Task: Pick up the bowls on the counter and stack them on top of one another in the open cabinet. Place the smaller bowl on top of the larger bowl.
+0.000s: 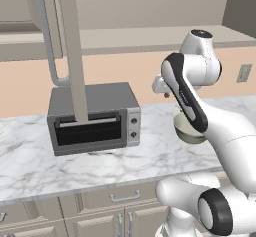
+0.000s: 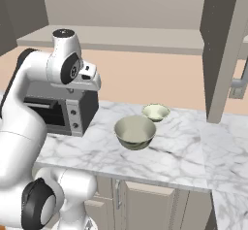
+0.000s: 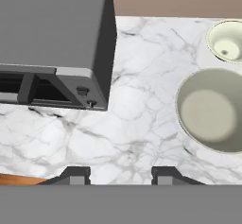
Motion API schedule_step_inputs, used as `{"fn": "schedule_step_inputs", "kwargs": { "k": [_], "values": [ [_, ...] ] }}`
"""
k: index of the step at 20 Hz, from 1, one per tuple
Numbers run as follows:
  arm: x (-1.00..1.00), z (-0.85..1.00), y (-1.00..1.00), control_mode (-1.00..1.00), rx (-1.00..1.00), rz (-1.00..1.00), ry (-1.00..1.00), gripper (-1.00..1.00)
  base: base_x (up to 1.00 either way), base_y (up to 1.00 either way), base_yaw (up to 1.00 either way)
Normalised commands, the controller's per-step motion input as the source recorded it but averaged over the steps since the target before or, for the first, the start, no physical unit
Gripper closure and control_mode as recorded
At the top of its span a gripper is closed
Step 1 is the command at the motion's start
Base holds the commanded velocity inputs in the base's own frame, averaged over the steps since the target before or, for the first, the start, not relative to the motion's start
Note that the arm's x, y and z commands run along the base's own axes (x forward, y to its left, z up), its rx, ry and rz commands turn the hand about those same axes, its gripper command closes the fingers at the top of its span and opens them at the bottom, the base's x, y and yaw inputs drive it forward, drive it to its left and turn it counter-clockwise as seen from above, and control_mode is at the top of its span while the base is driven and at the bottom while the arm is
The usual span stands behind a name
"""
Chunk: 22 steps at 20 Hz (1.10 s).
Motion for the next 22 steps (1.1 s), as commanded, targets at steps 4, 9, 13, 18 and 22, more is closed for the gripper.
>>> {"fn": "schedule_step_inputs", "kwargs": {
  "k": [4,9,13,18,22],
  "values": [
    [-0.04,0.00,0.00,-1.00,0.00,0.00,0.00,-1.00,0.00,0.00,0.00],
    [-0.03,0.00,-0.09,-1.00,0.01,0.00,0.00,-1.00,0.00,0.00,0.00],
    [-0.02,0.00,-0.26,-1.00,0.00,0.00,0.00,-1.00,0.00,0.00,0.00],
    [0.00,-0.01,-0.42,-1.00,0.00,-0.01,0.00,-1.00,0.00,0.00,0.00],
    [0.00,-0.02,-0.41,-1.00,0.03,-0.02,-0.01,-1.00,0.00,0.00,0.00]
  ]
}}
